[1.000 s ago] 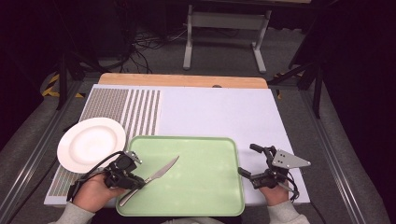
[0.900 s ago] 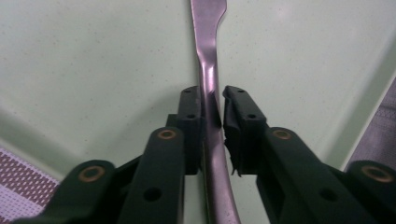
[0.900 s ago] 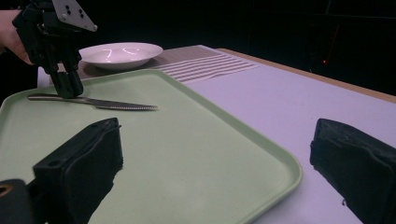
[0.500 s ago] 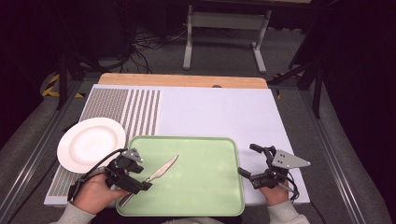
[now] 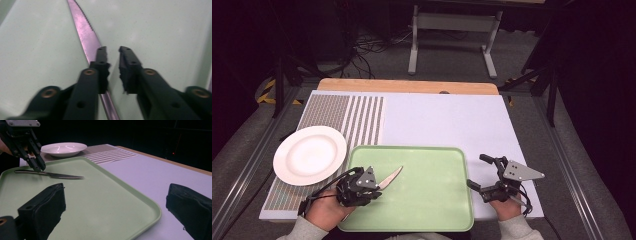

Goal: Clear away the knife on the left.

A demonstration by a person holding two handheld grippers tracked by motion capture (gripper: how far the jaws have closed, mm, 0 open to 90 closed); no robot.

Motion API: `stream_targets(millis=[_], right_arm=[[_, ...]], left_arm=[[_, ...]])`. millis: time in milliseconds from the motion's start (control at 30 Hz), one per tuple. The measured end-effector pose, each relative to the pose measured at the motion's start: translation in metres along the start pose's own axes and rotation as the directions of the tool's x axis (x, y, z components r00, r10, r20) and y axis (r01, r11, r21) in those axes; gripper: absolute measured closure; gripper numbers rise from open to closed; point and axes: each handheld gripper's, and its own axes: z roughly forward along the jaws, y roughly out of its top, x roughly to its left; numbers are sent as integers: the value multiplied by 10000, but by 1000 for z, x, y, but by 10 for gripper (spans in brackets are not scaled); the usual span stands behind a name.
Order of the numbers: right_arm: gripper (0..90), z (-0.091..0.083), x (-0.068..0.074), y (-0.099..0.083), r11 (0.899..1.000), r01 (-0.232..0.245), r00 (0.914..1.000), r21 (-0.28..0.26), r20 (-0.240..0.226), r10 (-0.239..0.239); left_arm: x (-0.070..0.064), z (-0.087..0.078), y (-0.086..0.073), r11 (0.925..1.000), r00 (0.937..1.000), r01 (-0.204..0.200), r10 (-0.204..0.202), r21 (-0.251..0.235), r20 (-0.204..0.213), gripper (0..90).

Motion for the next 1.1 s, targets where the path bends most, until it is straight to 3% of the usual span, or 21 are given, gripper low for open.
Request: stream_targets(millis=[100,467,1100], right_arm=[[31,0,0,0,10000,-3,10000,-4,6,3],[30,0,0,0,10000,11,10000,3,13,-11],[31,0,-1,-1,10000,-16,10000,23,45,16]], left_arm=[[-2,4,1,9995,9997,-202,206,250,-123,895],[-4,12,-1,9967,9959,-576,614,574,-665,898],[11,9,-12,9980,9955,159,-100,618,-947,898]])
